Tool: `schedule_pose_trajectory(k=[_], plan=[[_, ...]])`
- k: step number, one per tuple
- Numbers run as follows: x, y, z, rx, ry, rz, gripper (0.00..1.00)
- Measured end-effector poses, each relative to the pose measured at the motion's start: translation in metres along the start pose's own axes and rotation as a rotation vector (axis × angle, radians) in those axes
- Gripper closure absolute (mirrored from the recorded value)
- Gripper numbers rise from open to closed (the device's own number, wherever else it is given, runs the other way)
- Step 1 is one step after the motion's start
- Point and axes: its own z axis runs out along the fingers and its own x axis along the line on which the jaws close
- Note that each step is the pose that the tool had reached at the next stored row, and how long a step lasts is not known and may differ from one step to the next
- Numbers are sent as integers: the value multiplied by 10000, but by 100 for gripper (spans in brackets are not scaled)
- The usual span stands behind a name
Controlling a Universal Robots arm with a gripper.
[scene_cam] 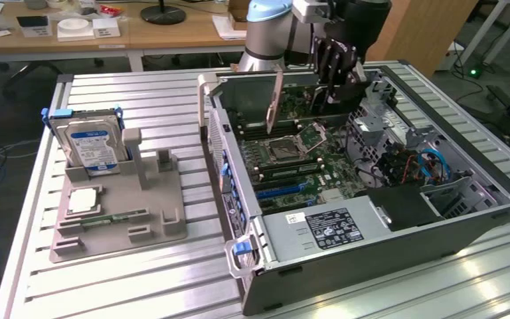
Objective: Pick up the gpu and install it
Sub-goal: 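Insert the gpu into the slot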
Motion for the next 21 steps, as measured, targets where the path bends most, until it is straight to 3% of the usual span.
schedule_pose_trajectory(k=[2, 3, 6, 7, 9, 21], plan=[[1, 0, 9, 0, -25, -3, 72], [1, -1, 13, 0, -80, -5, 72], [2, 0, 22, -3, -376, -7, 72], [2, 0, 23, -3, -430, -6, 72], [2, 0, 23, -3, -453, -5, 72], [0, 0, 23, -2, -454, -8, 72]])
